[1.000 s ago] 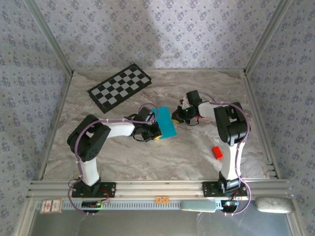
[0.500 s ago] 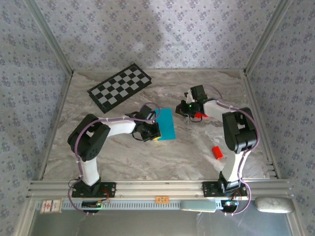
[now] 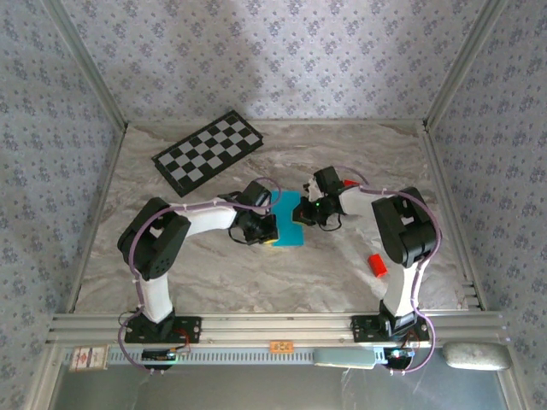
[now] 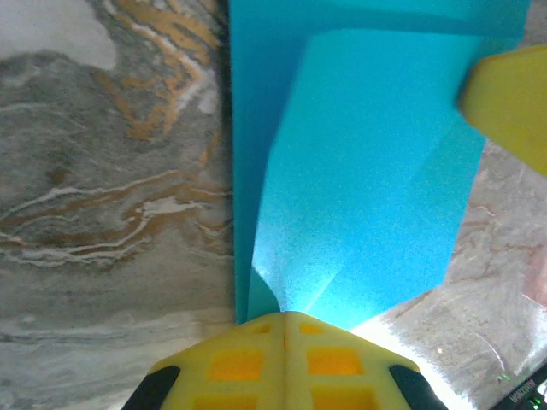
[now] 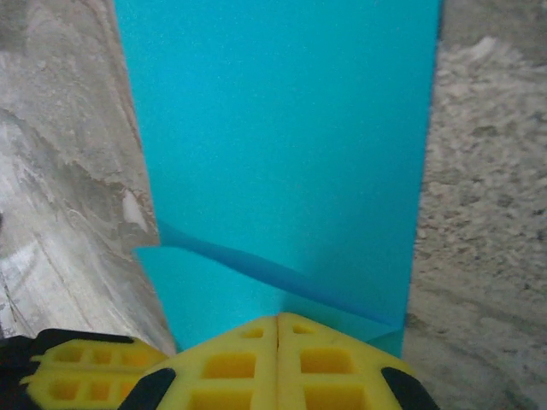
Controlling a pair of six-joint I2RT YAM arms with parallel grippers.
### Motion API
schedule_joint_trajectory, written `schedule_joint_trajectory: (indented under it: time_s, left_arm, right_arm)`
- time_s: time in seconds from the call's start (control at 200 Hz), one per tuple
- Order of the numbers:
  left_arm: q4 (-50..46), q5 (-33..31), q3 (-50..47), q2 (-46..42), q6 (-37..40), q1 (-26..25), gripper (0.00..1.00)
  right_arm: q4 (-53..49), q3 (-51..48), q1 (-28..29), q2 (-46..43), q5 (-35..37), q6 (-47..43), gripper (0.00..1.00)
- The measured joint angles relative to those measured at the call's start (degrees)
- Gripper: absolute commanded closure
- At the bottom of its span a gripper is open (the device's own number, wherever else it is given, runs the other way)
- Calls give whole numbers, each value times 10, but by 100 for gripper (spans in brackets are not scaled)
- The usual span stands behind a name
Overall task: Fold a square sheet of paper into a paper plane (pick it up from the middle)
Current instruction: Fold the triangle a second time at the center of the table.
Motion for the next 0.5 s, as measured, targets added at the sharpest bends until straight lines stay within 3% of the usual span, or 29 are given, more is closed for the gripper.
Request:
schedule_joint_trajectory:
  time_s: [0.165, 0.5]
  left_arm:
    - [10, 7, 8, 0, -4, 0, 89]
    - [60, 12, 63, 57, -33, -2, 90]
  right_arm:
    - [-4, 1, -1, 6, 8, 0, 98]
    - [-14, 7, -1, 9, 11, 0, 98]
